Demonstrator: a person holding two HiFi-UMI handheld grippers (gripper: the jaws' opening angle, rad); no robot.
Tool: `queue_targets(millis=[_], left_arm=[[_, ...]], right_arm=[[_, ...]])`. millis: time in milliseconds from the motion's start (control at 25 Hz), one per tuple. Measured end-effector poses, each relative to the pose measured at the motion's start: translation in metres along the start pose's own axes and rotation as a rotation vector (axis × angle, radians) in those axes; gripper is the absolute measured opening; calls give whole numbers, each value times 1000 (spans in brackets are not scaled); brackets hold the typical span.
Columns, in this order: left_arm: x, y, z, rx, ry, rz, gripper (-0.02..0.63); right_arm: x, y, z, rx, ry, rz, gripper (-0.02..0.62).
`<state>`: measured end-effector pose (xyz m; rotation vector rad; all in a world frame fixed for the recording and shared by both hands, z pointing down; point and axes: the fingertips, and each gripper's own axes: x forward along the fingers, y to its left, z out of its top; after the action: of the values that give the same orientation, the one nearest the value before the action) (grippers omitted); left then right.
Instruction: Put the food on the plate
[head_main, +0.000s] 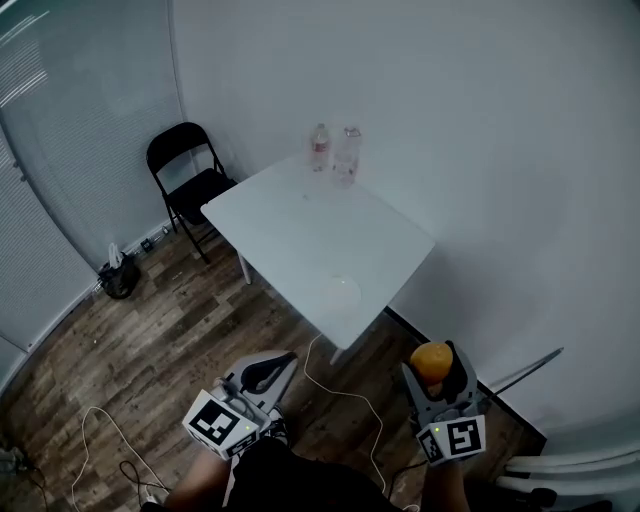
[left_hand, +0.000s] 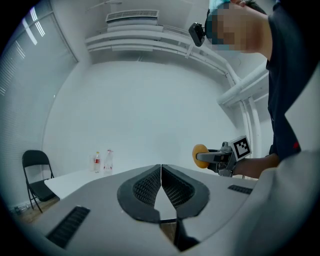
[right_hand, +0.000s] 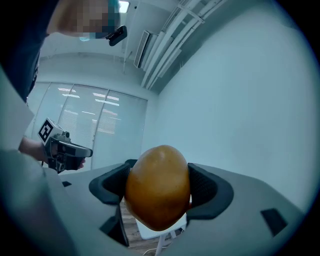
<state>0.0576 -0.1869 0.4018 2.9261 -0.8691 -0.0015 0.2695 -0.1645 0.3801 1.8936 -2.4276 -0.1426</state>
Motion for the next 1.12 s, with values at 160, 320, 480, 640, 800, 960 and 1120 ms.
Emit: queue_targets(millis=[160, 320, 480, 640, 800, 960, 1120], left_arm=[[2, 65, 0, 11, 14, -9, 24], [2, 118, 5, 12, -4, -13, 23], [7, 154, 4, -35, -5, -17, 23], [12, 175, -3, -59, -4, -16, 24], [23, 193, -14, -49, 18, 11, 23], [45, 199, -16, -66, 30, 44, 25], [65, 200, -17, -77, 45, 98, 24]], right_arm=[[64, 17, 1, -5, 13, 0, 373], [113, 42, 2, -25, 28, 9, 372], [147, 58, 1, -44, 52, 25, 371], [172, 60, -6, -46, 83, 32, 373], [196, 54, -16, -38, 101, 60, 372], [220, 35, -34, -10, 117, 97, 372], [244, 14, -56, 12, 146, 148, 372]])
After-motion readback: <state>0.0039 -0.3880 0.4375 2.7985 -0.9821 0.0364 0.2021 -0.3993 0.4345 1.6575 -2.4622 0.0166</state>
